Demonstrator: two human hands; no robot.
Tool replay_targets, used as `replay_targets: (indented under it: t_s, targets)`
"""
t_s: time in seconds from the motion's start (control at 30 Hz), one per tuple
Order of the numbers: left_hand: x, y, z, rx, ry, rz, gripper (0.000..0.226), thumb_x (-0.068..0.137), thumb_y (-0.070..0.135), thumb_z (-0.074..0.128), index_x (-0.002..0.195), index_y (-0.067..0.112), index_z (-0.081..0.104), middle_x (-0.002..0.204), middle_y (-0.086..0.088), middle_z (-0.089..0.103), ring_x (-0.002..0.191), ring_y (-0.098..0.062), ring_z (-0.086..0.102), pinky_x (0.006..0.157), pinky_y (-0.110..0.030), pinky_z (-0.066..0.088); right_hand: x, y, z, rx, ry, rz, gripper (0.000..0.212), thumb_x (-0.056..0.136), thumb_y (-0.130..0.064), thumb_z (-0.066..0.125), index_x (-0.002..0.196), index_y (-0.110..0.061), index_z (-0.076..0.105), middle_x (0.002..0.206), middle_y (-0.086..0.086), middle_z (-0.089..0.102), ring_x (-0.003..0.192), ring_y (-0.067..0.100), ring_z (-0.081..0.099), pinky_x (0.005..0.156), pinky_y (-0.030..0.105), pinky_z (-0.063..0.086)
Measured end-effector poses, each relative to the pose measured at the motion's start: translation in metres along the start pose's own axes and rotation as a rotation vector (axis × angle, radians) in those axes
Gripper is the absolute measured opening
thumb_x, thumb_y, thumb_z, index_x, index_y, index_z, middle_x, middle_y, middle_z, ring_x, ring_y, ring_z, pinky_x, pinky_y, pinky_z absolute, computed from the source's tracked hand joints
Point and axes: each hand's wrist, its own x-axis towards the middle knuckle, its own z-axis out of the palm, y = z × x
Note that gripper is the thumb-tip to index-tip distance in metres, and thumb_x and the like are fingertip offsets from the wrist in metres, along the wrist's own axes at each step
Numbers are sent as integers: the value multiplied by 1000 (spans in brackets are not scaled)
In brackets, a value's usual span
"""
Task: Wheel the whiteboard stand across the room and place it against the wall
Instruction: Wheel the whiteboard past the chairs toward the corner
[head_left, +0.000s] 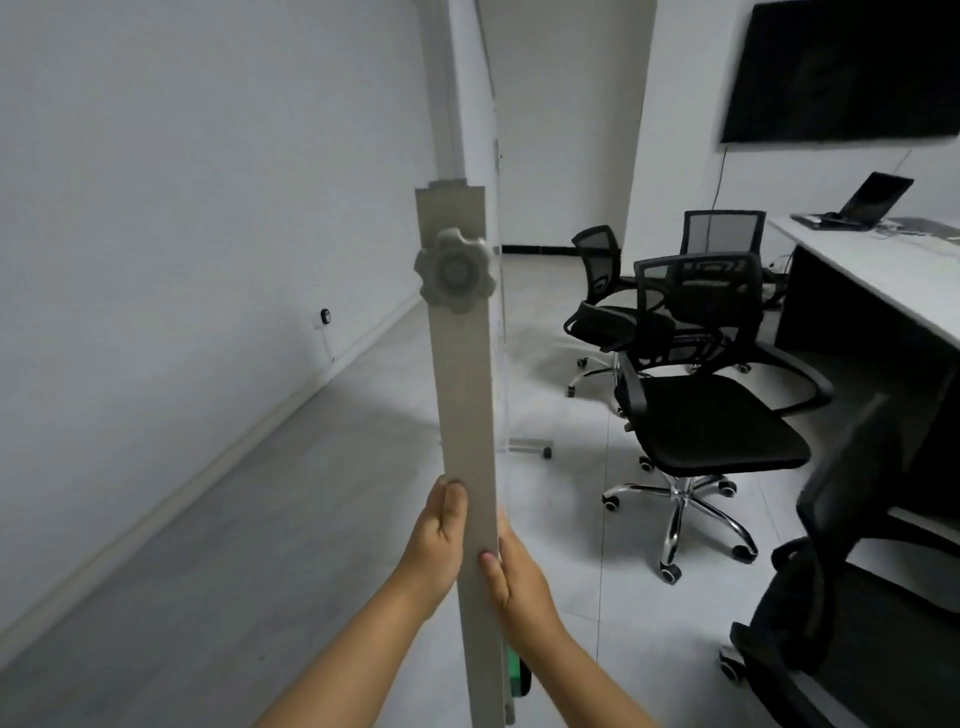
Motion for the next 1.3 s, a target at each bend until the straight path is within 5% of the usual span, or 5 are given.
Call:
replay_targets:
  t_s: [0.53,0.8,1.03,1.17,1.3]
  targets:
    - [330,-30,76,13,-63,56,32,92,7,26,74,29,42,77,17,42,73,9,40,54,10,33,318,95,-62,37,30,34,95,70,-87,22,141,-25,28,149,-4,34,136,5,29,112,41,30]
    - [496,-38,125,28,3,12,20,93,12,24,85,24,37,74,21,35,67,11,34,58,2,33,484,156,-90,42,2,39,91,72,-85,21,140,-25,30,146,-1,40,133,11,35,110,42,33]
    - [645,-60,156,75,123,-47,38,93,11,24,123,-10,34,131,-26,44,121,-29,40,65,-6,27,630,210,-108,45,-6,24,92,74,-84,23,143,-24,22,152,-1,28,139,9,22,115,45,26]
    - [736,-70,174,71,54,21,29,93,11,25,88,28,48,79,16,44,74,2,41,53,7,34,713,236,-122,80,34,31,94,69,-87,26,143,-28,23,151,-6,29,137,3,23,115,35,26]
    - [831,-88,186,91,-26,87,35,92,10,27,67,32,37,73,16,42,69,7,41,55,7,36,798,260,-137,42,50,60,91,70,-86,27,142,-30,26,150,-4,33,137,7,28,112,44,31]
